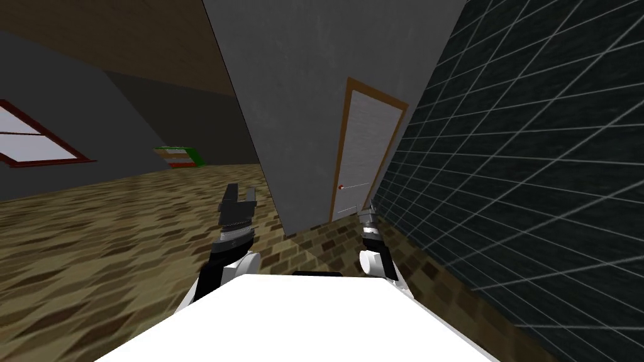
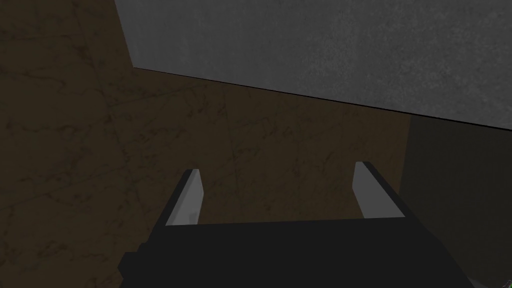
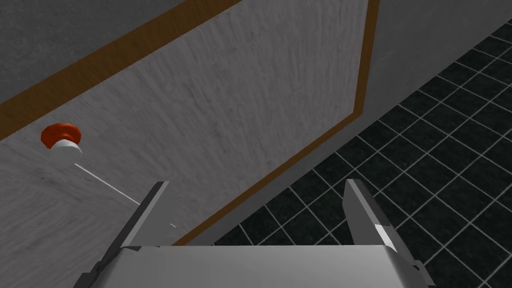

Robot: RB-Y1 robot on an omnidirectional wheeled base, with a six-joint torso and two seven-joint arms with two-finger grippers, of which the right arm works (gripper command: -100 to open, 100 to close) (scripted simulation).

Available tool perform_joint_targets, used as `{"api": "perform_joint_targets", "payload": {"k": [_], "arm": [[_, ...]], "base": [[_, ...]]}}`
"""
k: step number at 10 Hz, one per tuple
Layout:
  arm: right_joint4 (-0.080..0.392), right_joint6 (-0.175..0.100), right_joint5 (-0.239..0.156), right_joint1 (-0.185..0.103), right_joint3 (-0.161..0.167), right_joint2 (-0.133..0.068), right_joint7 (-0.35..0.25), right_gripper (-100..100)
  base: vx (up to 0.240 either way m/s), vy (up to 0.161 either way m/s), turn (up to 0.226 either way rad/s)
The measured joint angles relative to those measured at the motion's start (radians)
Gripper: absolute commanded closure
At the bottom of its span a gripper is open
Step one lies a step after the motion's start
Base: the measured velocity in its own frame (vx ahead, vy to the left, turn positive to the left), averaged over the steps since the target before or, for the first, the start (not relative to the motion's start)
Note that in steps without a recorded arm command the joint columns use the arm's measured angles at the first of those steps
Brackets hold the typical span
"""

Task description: Pull the door open

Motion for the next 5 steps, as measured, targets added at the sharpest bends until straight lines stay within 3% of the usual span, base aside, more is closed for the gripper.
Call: {"api": "perform_joint_targets", "payload": {"k": [5], "arm": [[0.146, -0.043, -0.050, -0.060, -0.015, -0.009, -0.103, -100]], "base": [[0.054, -0.119, 0.211]]}}
